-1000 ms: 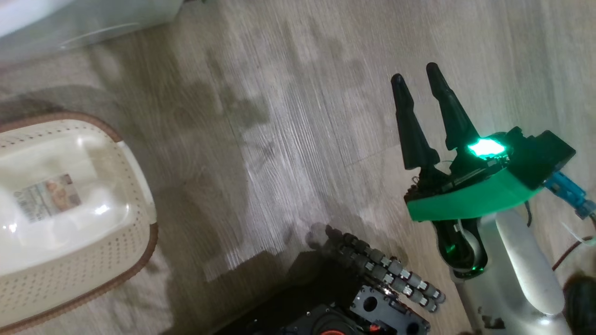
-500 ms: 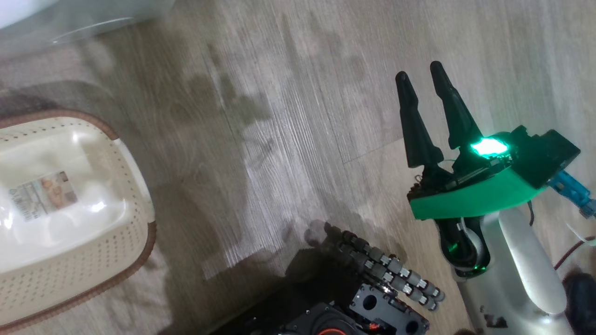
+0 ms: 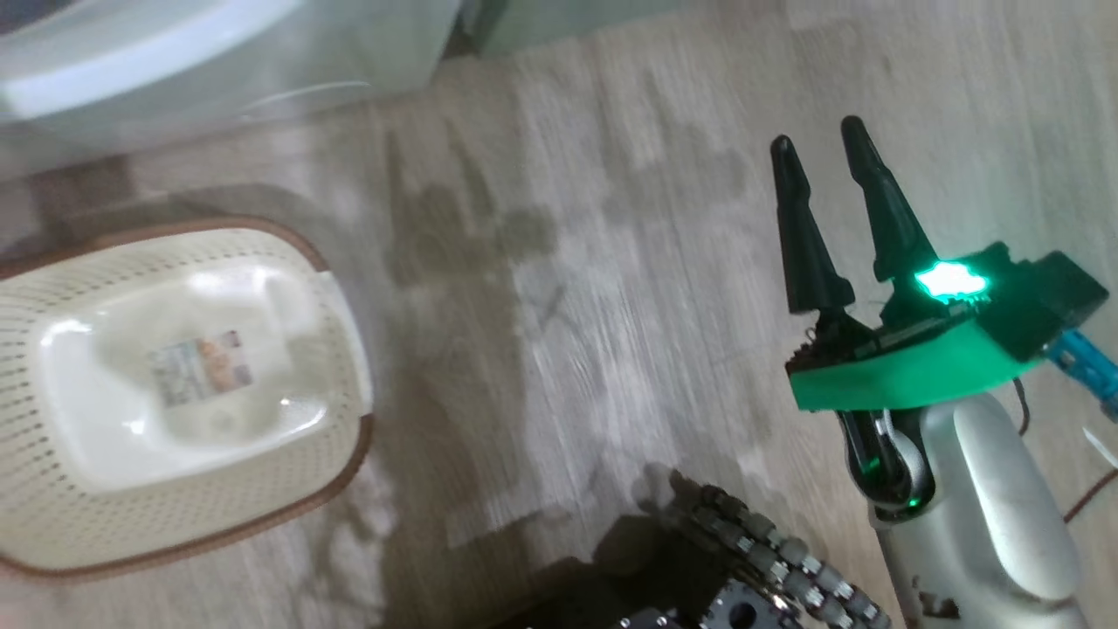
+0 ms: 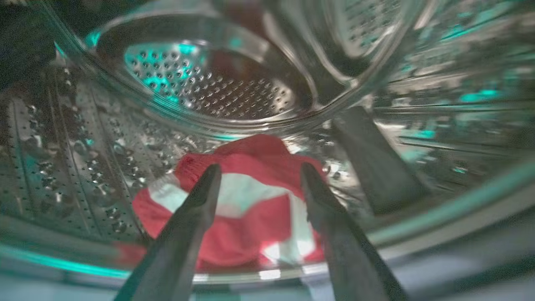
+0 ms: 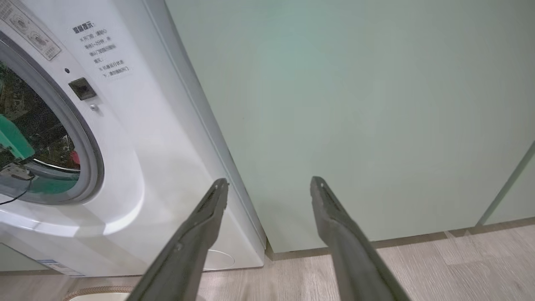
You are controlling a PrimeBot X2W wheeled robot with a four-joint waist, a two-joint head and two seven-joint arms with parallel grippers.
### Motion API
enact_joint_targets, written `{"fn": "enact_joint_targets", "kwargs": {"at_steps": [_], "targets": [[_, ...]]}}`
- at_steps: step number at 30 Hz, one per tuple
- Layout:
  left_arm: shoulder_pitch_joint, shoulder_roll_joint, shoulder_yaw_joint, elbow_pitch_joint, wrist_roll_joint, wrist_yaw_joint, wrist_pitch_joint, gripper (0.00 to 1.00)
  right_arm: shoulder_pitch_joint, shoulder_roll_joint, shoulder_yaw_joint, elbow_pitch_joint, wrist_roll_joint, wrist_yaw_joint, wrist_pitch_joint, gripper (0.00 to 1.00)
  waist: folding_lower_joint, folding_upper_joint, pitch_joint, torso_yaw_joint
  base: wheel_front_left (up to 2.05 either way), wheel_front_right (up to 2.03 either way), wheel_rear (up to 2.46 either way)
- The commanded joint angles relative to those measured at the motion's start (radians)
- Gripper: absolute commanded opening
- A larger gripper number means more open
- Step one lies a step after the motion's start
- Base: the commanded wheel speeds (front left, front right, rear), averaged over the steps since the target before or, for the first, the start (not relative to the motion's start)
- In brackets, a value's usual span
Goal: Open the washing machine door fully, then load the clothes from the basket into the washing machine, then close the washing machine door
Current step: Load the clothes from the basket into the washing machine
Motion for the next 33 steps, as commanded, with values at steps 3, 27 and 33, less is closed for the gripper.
{"fn": "enact_joint_targets", "kwargs": {"at_steps": [3,27,33], "targets": [[0.12,-0.008,0.006,-0.146,0.006,0.037,-0.057,1.0,0.054,-0.006,-0.004,-0.024,-0.028,0.0,-0.009,1.0,0.0,0.0,-0.076,0.077,0.0,0.0,0.0],[0.957,-0.253,-0.055,-0.88,0.013,0.257,-0.171,1.0,0.147,-0.006,-0.148,-0.022,-0.195,0.0,0.072,1.0,0.0,0.0,-0.39,0.299,0.0,0.0,0.0],[1.019,-0.254,-0.081,-0.847,0.037,0.243,-0.177,1.0,0.19,-0.006,-0.159,-0.03,-0.207,0.0,0.099,1.0,0.0,0.0,-0.461,0.311,0.0,0.0,0.0]]}}
